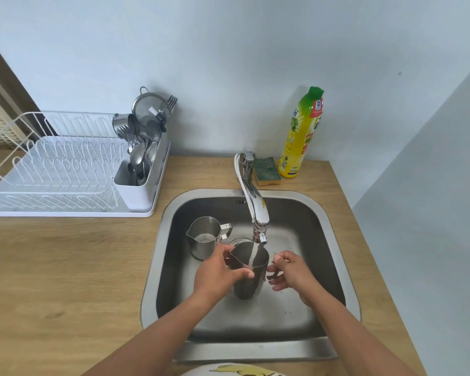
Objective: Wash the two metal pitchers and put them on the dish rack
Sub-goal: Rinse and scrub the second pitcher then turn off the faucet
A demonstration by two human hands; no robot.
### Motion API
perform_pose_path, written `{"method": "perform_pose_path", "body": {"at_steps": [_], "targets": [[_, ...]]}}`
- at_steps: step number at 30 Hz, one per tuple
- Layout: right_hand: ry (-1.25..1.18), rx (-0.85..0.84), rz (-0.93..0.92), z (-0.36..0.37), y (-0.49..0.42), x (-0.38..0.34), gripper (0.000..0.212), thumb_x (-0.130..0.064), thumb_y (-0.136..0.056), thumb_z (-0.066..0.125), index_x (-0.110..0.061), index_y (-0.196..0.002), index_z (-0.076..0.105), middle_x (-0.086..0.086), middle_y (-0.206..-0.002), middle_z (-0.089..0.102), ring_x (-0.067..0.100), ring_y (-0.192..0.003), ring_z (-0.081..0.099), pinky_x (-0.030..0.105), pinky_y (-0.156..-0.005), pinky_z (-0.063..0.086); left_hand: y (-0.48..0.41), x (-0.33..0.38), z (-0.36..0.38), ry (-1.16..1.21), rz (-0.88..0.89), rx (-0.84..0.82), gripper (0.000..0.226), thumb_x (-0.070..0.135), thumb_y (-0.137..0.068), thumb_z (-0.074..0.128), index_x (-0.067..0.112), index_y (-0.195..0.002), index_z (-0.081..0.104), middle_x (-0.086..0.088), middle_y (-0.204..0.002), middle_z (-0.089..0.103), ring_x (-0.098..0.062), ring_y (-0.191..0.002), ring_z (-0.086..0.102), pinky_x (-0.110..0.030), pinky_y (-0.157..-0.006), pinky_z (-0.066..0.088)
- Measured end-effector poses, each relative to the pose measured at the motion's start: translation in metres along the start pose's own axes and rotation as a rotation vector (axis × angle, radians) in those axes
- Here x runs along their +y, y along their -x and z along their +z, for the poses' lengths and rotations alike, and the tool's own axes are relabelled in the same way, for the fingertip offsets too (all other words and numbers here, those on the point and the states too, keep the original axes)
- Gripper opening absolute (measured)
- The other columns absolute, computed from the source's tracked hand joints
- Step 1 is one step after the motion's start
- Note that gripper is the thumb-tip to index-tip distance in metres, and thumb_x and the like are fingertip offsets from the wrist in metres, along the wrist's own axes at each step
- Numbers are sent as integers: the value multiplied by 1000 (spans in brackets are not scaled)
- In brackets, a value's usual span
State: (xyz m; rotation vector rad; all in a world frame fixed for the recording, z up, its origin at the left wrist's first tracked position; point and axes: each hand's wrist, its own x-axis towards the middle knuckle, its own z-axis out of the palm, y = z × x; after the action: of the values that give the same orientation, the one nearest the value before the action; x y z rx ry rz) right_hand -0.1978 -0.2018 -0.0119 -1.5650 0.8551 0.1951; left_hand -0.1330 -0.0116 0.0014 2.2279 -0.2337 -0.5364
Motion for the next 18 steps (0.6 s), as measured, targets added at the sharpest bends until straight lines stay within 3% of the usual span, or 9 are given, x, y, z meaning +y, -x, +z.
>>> {"method": "perform_pose_path", "body": {"at_steps": [4, 8, 13, 18], "targets": [[-32, 30, -12, 10, -2, -1, 19, -16, -100, 45, -13, -84, 55, 13, -97, 66, 28, -75, 62, 39, -63, 60, -3, -3, -1, 44, -9, 28, 71, 39, -57, 91, 40, -113, 48, 21, -105, 60, -4, -105, 58, -24, -84, 43], [67, -49, 70, 6, -1, -2, 17, -17, -101, 44, -13, -91, 56, 18, -98, 70, 32, -65, 66, 38, -57, 60, -4, -5, -3, -18, -51, -36, 73, 59, -50, 87, 38, -109, 48, 22, -102, 66, -5, -97, 63, -27, -77, 47], [26, 46, 22, 9, -5, -2, 15, -14, -99, 45, -11, -89, 56, 14, -97, 66, 29, -72, 60, 38, -61, 60, -5, -6, 1, 2, -51, -11, 68, 45, -55, 90, 37, -107, 48, 17, -108, 63, -9, -103, 61, -30, -84, 48], [138, -62, 99, 2, -2, -5, 16, -21, -101, 45, -12, -95, 57, 17, -96, 69, 30, -58, 64, 34, -51, 59, -6, -11, -3, -38, -80, -98, 74, 60, -52, 86, 32, -110, 49, 19, -101, 64, -8, -94, 62, -30, -76, 47]]}}
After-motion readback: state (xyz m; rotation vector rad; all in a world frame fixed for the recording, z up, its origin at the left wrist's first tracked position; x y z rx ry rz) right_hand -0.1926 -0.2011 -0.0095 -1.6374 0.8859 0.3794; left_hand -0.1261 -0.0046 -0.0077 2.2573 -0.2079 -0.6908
